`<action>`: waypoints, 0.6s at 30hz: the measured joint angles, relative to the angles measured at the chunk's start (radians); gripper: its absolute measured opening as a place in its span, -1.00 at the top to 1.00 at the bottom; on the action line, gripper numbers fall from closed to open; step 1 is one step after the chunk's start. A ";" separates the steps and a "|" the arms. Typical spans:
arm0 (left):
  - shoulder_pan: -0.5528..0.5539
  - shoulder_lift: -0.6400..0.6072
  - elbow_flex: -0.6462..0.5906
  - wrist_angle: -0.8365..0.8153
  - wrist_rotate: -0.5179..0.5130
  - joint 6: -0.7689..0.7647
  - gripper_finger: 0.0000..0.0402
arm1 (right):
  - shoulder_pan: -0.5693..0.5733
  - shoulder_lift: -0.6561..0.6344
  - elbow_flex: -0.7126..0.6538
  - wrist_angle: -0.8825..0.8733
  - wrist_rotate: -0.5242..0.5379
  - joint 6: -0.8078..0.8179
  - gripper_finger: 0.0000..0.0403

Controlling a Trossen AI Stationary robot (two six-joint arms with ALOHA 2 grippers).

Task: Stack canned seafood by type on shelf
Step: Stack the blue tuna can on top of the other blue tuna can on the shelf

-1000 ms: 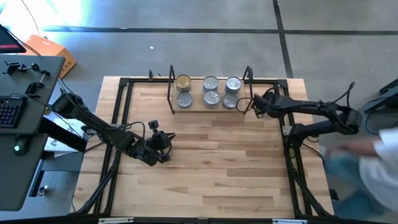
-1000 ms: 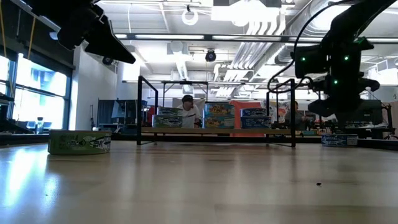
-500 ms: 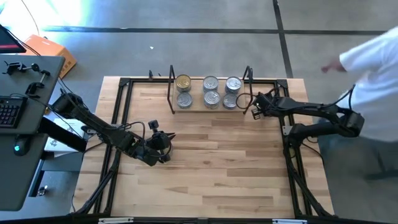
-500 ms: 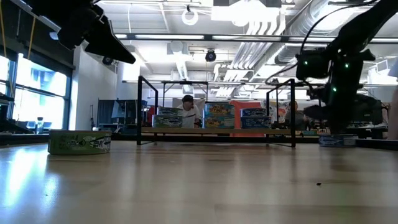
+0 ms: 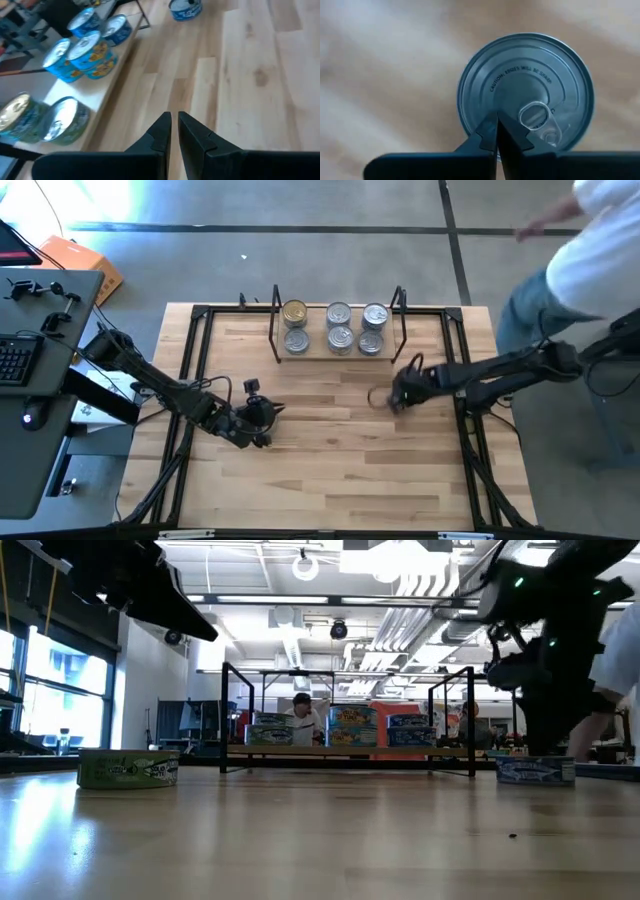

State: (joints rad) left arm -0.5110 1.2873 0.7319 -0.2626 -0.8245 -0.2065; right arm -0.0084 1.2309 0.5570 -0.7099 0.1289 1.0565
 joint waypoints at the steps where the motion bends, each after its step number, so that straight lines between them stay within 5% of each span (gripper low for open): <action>1: -0.003 0.000 0.000 0.000 0.010 0.000 0.88 | 0.056 0.011 0.000 0.034 0.000 0.020 1.00; 5: -0.007 0.015 0.000 0.025 0.084 0.023 0.88 | 0.222 0.088 0.000 0.263 -0.002 0.051 1.00; 10: 0.014 0.102 0.000 0.197 0.184 0.161 0.88 | 0.281 0.268 0.000 0.677 0.028 0.026 1.00; 14: 0.055 0.203 0.000 0.388 0.211 0.296 0.88 | 0.276 0.445 0.022 1.090 0.201 -0.149 1.00; 18: 0.116 0.274 0.000 0.505 0.382 0.421 0.88 | 0.282 0.505 0.082 1.358 0.272 -0.421 1.00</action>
State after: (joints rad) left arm -0.3950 1.5614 0.7315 0.2422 -0.4427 0.2150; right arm 0.2736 1.7360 0.6393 0.6483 0.4008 0.6356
